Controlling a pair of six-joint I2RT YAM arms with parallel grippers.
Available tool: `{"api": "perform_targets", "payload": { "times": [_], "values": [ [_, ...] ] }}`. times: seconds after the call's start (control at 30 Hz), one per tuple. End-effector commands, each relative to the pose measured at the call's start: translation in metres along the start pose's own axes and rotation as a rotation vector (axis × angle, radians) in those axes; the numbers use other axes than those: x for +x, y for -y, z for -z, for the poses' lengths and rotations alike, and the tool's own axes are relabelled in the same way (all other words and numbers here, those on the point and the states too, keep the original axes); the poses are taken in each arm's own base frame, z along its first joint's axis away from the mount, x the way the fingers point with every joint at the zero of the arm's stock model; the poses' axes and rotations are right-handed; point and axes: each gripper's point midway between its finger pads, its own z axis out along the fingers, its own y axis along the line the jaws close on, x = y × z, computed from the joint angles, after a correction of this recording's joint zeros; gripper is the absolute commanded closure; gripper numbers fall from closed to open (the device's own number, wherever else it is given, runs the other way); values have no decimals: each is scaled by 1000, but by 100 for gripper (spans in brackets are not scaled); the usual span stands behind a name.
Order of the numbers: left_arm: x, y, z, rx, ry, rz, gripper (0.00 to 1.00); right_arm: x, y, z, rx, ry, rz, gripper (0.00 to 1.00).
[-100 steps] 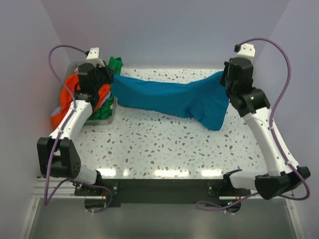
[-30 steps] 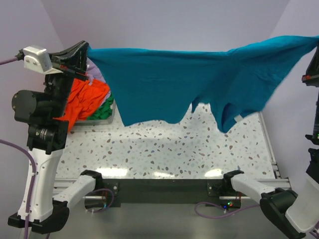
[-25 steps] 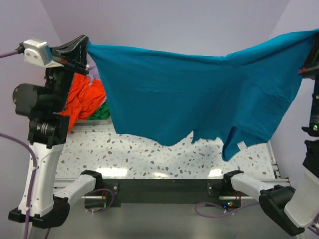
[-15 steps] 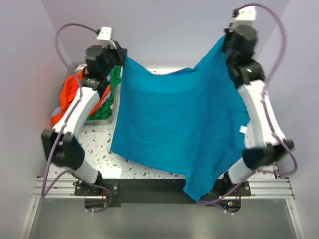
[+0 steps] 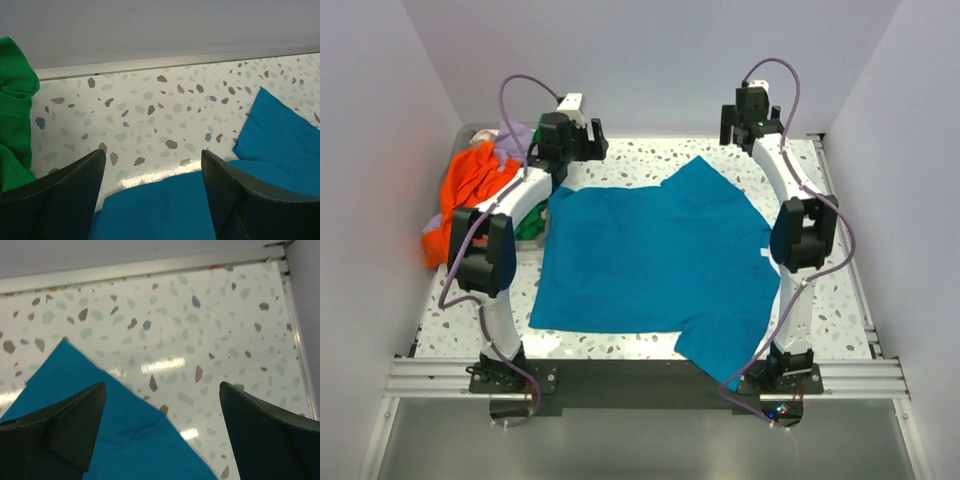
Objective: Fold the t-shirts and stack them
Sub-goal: Flatten the tshirt out
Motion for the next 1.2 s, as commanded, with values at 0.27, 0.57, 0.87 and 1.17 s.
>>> {"api": "perform_targets", "payload": {
  "times": [0.27, 0.57, 0.87, 1.17],
  "values": [
    [40, 32, 49, 114, 1, -4, 17, 99, -58, 91, -422, -176, -211, 1],
    [115, 17, 30, 95, -157, 11, 15, 170, -85, 63, -468, -353, -135, 1],
    [152, 17, -2, 127, -254, 34, 15, 205, -77, 33, -380, -479, -97, 1],
    [159, 19, -25, 132, -287, 43, 16, 228, -32, 0, -228, -584, -147, 1]
  ]
}}
